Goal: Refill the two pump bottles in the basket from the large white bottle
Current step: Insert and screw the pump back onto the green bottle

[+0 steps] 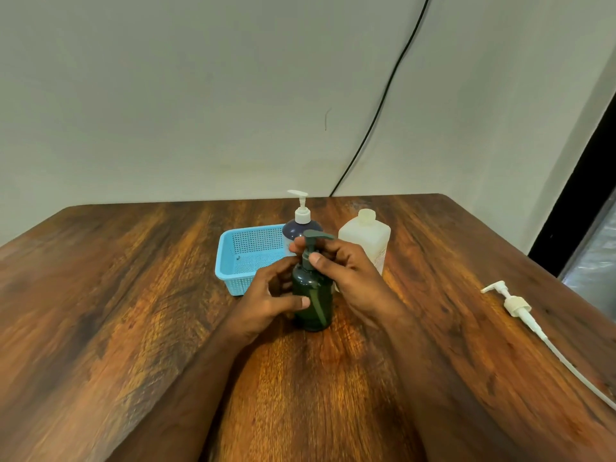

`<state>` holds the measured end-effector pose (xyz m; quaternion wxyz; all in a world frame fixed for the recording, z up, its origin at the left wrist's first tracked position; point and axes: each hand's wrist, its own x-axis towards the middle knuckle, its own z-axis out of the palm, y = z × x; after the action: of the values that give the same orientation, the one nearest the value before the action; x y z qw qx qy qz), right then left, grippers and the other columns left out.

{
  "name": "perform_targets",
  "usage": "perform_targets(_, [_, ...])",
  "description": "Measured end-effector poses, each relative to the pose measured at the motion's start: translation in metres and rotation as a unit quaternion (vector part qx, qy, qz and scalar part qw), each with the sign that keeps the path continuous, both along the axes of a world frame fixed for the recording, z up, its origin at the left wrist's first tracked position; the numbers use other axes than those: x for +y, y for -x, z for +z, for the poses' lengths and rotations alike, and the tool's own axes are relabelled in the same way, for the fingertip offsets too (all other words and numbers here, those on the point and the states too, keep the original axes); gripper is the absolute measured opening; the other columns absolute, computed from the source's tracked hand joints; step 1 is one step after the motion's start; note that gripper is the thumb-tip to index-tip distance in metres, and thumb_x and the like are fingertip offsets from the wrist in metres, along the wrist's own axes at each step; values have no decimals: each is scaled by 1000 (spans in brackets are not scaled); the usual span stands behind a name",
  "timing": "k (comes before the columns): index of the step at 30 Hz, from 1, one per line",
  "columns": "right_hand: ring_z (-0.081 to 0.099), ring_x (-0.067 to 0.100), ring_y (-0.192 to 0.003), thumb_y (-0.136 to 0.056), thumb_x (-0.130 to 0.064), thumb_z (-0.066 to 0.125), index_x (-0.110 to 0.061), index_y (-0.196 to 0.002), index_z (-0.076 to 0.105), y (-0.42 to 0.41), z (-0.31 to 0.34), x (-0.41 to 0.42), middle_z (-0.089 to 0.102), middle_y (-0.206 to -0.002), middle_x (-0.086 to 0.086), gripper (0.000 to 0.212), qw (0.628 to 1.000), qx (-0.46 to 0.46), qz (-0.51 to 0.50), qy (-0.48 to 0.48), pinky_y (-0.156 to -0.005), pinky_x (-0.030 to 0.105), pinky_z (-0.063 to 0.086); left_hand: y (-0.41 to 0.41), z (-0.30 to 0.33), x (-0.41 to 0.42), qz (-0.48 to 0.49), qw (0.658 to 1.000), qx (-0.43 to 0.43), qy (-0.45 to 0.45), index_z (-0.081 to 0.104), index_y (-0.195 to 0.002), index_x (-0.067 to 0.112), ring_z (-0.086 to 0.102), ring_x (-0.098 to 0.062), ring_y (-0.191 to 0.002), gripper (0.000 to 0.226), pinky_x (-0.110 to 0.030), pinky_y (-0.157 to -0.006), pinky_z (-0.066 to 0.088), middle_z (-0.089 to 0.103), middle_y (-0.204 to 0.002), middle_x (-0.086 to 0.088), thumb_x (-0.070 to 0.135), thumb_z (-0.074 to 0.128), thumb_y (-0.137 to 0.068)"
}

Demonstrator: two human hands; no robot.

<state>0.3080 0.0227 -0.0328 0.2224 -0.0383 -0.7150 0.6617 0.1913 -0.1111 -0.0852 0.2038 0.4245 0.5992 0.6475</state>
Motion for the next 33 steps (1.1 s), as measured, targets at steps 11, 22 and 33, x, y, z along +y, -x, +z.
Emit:
perform_targets(11, [71,13,-102,-82,-15,80,-19,-105,78,10,-8,-5,77,-103,-5,23,992,18,-123,-25,-92,46,57,-9,1,4,80,990,114,32,63,-130,19,65,-10,-118,63,-36,-102,52,71,-122,5,29,86,-72])
perform_targets(22, [70,6,-101,-86,-21,77,-20,-109,75,13,-12,-12,75,-102,-9,23,987,41,-144,-57,-90,35,59,-5,2,4,78,994,63,30,64,-127,25,65,-18,-119,60,-52,-104,50,70,-124,1,21,86,-71])
perform_targets(33, [64,9,-116,-99,-28,60,-21,-127,67,11,-13,1,70,-123,-7,30,995,-2,-36,-97,-100,41,54,2,2,-1,46,998,41,16,62,-128,14,67,-23,-117,66,-51,-103,52,71,-123,-6,25,86,-67])
